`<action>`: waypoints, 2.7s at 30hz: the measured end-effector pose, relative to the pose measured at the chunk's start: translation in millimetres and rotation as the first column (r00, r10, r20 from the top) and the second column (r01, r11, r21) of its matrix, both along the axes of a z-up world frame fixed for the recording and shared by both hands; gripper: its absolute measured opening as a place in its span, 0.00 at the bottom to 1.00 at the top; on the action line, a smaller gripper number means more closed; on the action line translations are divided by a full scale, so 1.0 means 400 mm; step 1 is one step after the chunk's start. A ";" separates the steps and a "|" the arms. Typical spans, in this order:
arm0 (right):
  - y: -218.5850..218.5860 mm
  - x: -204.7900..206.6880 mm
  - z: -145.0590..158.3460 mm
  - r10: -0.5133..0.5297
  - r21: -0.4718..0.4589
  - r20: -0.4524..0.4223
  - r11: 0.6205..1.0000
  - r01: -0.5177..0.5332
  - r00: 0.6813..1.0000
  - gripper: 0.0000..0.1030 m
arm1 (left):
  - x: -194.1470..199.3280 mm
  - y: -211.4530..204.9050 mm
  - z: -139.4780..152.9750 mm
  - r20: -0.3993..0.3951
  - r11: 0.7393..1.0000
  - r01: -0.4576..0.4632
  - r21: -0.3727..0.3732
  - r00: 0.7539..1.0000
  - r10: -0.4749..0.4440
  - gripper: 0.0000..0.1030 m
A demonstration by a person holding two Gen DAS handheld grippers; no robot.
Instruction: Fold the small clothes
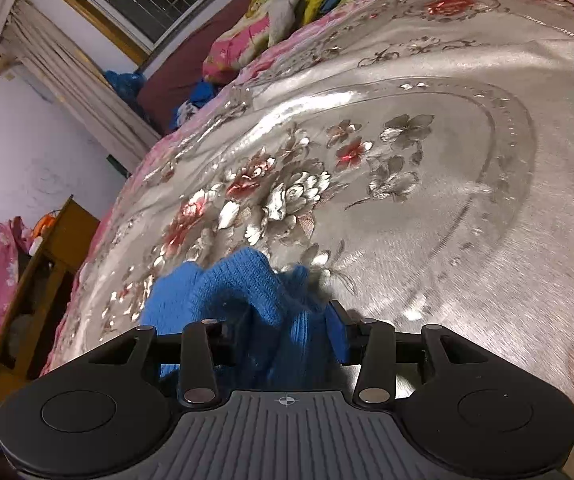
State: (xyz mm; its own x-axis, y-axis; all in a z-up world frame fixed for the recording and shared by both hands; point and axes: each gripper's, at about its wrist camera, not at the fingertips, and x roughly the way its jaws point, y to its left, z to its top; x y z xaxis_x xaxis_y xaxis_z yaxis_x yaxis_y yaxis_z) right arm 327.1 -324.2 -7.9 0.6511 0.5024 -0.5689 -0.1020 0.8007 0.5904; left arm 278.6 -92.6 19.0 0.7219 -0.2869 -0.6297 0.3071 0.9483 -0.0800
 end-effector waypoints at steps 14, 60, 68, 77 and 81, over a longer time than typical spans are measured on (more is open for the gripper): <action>0.068 0.051 0.108 0.050 -0.156 0.087 0.987 -0.036 0.995 0.40 | 0.004 0.016 0.049 0.000 0.998 -0.065 0.014 0.998 0.065 0.65; 0.099 -0.384 0.116 -0.010 -0.325 -0.021 0.946 0.003 1.000 0.42 | -0.269 0.058 0.029 -0.201 0.986 -0.141 0.087 0.967 0.155 0.71; 0.105 -0.443 0.140 -0.032 -0.303 -0.010 0.952 0.028 0.999 0.42 | -0.307 0.048 0.056 -0.191 0.986 -0.157 0.064 0.967 0.166 0.72; 0.117 -0.512 0.163 -0.036 -0.304 0.015 0.952 0.039 0.999 0.43 | -0.357 0.036 0.081 -0.154 0.984 -0.165 0.061 0.973 0.172 0.72; 0.123 -0.540 0.167 -0.037 -0.316 0.026 0.948 0.044 0.999 0.45 | -0.378 0.040 0.085 -0.141 0.983 -0.178 0.051 0.973 0.184 0.79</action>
State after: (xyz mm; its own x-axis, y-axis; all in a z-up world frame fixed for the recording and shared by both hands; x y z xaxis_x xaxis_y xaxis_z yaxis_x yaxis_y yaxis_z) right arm 111.1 -275.0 58.8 0.6796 0.2715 -0.6815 -0.0746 0.9498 0.3040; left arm 127.2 -76.4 53.1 0.6602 -0.1339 -0.7391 0.1181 0.9902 -0.0740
